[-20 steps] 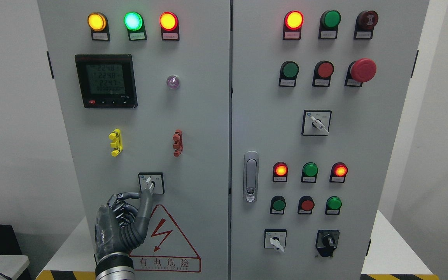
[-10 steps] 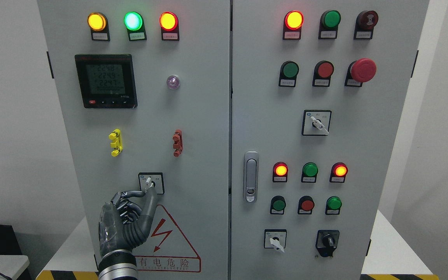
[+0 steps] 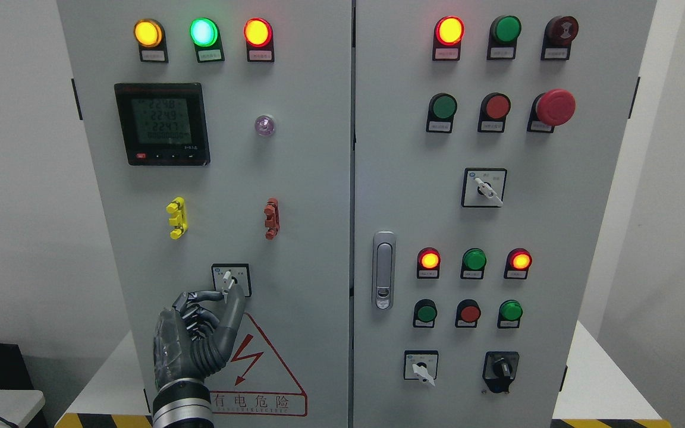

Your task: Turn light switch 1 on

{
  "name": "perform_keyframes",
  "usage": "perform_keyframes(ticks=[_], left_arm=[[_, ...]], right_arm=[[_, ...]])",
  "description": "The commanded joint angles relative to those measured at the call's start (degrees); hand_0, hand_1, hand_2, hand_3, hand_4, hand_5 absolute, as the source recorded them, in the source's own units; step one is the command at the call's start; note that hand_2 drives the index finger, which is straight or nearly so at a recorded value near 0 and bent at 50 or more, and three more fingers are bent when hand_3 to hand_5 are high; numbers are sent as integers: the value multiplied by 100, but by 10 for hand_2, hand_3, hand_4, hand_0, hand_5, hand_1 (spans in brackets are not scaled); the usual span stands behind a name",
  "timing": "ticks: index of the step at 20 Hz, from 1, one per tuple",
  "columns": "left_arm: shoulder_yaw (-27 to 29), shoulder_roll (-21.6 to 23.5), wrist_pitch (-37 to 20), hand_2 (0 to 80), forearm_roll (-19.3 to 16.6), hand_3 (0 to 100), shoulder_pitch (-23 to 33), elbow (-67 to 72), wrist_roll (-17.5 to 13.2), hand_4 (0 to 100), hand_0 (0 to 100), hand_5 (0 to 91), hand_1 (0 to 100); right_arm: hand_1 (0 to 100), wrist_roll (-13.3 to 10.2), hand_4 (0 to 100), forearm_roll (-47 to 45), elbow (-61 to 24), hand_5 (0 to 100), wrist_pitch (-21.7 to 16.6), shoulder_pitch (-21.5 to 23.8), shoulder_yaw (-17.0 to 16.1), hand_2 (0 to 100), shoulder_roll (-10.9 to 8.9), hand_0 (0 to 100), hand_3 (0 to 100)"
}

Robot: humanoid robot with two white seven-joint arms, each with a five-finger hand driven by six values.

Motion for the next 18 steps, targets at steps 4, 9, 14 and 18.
perform_keyframes(ticks=[4,9,14,18], left_arm=[[-15,-4,43,480,4,884,-99,3,35,951,138,888,479],[-24,-4,140,484,13,886,-108,-6,61,949,156,888,467],[-33,-4,175,494,4,887,-134,-6,61,946,171,888,454],[-50,-4,315,499,4,887,-178,-6,61,943,185,888,448]], right_arm=[[389,-2,0,-141,0,0,0,-6,97,0,2,120,0],[389,-2,0,-141,0,0,8,3,97,0,2,120,0],[389,-2,0,-141,0,0,0,3,97,0,-7,120,0],[389,-2,0,-141,0,0,8,3,97,0,-7,120,0]])
